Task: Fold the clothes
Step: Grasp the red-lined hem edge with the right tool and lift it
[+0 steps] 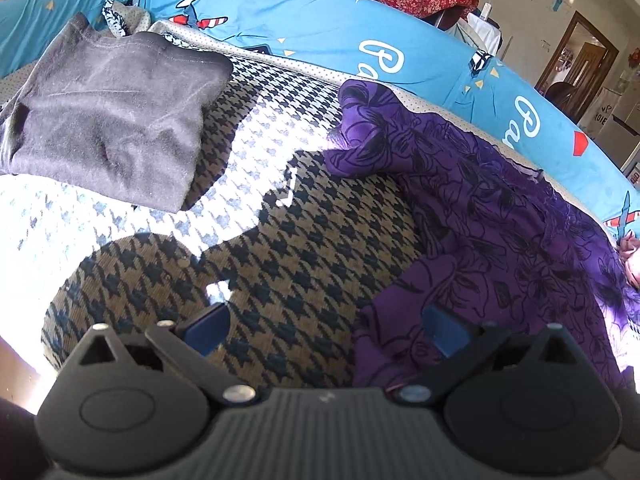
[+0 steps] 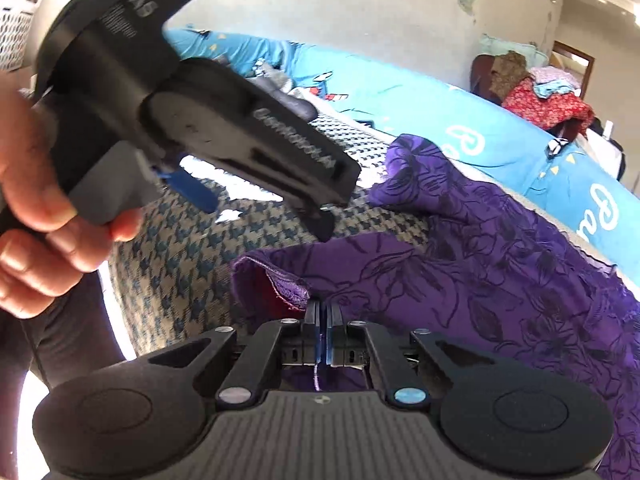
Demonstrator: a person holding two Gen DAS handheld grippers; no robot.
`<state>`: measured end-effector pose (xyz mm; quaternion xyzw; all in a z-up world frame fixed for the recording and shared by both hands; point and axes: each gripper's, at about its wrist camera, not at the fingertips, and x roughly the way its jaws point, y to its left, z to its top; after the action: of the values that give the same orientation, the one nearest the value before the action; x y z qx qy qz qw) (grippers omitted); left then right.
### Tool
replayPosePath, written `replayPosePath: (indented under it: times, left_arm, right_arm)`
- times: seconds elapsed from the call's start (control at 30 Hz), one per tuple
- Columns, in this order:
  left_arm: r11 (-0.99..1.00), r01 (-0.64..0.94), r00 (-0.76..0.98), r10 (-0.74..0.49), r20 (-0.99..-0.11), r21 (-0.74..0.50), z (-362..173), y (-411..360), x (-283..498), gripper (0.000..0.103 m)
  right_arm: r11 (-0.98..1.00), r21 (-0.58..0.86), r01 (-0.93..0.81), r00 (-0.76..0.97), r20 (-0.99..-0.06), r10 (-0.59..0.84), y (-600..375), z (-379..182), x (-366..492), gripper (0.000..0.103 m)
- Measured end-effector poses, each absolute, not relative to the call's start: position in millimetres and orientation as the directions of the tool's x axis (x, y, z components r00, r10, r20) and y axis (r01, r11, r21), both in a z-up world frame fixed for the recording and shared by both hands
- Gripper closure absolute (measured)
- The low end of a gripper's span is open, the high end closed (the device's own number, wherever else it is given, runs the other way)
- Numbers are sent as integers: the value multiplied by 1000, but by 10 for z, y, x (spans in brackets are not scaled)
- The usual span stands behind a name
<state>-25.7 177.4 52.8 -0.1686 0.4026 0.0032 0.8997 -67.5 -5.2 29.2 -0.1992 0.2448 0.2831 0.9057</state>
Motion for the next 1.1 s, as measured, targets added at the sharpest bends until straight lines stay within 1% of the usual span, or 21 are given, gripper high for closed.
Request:
replayPosePath:
  times: [0.13,0.23,0.4,0.5,0.67,0.9,1.0,1.07,1.1]
  left_arm:
    - [947,-115,678,-145,-721,-299,532,1727,-266,0]
    - [950,-99,672,-154,-724,-295,515,1684,-254,0]
    - [967,-104,615,-120,-780,-231,357,1545,-130,0]
    - [979,-99,605,-82,-792,-177,318,1472,-99,0]
    - [980,-108,601,-70,-796,-168,319,1455,-91,0]
    - [975,-125,596,-73,-800,-183,318,1463,-62,0]
    - [972,-129,596,-81,-799,-195,320,1481,-62,0]
    - [971,-130,595,-85,-799,-200,319,1489,-60,0]
    - [971,-130,595,-87,-799,-203,319,1492,-59,0]
  right_arm:
    - [829,-127,-545,729,-560,394,-230,400,-422,101]
    - [839,-109,-534,734,-553,395,-296,425,-352,101]
    - [841,-108,-530,740,-544,396,-321,462,-371,101]
    - [836,-118,-535,743,-537,400,-331,477,-427,100]
    - [839,-142,-526,754,-534,383,-412,492,-564,100]
    - [763,-51,-645,639,-583,502,-382,430,-781,100]
    - [732,-70,-678,611,-606,509,-202,304,-822,95]
    - [722,-96,-685,615,-606,504,-95,241,-831,83]
    - [717,-108,-689,617,-606,502,-41,209,-835,81]
